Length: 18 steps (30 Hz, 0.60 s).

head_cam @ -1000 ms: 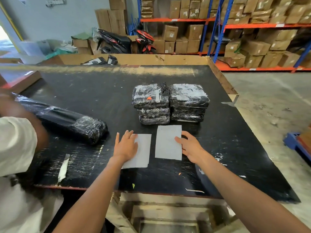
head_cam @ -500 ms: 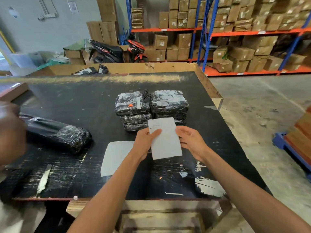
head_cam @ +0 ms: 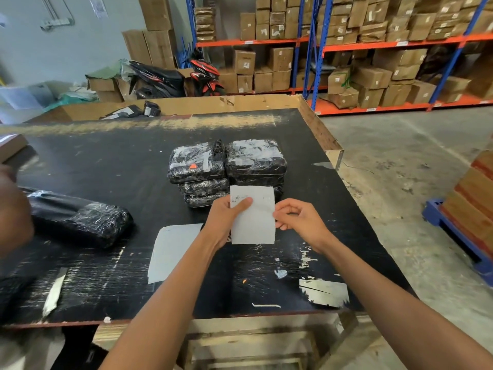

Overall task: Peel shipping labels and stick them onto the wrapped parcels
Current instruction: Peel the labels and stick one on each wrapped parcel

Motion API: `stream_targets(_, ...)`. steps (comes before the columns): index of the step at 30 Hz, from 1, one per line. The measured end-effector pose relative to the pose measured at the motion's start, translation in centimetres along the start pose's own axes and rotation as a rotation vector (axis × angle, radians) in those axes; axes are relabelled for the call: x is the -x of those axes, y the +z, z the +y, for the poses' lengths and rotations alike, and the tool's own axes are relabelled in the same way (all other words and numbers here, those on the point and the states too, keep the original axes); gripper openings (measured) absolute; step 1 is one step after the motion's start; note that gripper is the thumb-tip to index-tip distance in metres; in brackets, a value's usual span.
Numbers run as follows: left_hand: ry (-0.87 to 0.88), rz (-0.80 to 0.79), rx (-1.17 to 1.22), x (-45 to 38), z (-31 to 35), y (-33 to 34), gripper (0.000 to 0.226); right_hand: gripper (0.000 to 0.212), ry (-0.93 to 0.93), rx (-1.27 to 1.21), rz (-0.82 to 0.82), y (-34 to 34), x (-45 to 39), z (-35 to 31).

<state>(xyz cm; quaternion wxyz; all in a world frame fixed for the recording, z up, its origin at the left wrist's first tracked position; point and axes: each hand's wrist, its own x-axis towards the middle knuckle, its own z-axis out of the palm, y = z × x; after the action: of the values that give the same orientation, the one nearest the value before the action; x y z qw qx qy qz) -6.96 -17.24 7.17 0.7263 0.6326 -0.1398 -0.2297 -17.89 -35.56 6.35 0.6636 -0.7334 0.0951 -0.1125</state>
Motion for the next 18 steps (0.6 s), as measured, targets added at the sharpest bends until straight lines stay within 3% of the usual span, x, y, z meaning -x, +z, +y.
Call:
stream_targets(3, 0.015, -0.015, -0.091, 0.0, 0.0, -0.4, 0.017, 0.017, 0.014, -0.032, -0.020, 0.4, -0.1, 0.2)
stream_targets(6, -0.041, -0.148, -0.287, 0.2, 0.3, -0.9, 0.022, 0.030, 0.006, -0.076, 0.025, 0.6, -0.5, 0.0)
stream_targets(9, -0.061, -0.282, -0.405, 0.3, 0.5, -1.2, 0.024, 0.023, -0.001, 0.007, 0.005, 1.0, -1.0, -0.1)
stream_targets(12, 0.048, -0.121, -0.542, -0.1, 0.6, -1.2, 0.009, 0.014, 0.025, 0.047, -0.014, 1.2, -1.2, -0.1)
stream_targets(14, 0.061, -0.035, -0.634, -0.8, 0.4, -1.3, 0.012, 0.016, 0.070, 0.074, -0.070, 1.3, -1.2, -0.1)
stream_targets(18, 0.083, -0.095, -0.826, -1.1, 0.4, -1.4, 0.018, 0.017, 0.124, 0.024, -0.159, 1.4, -1.2, -0.2)
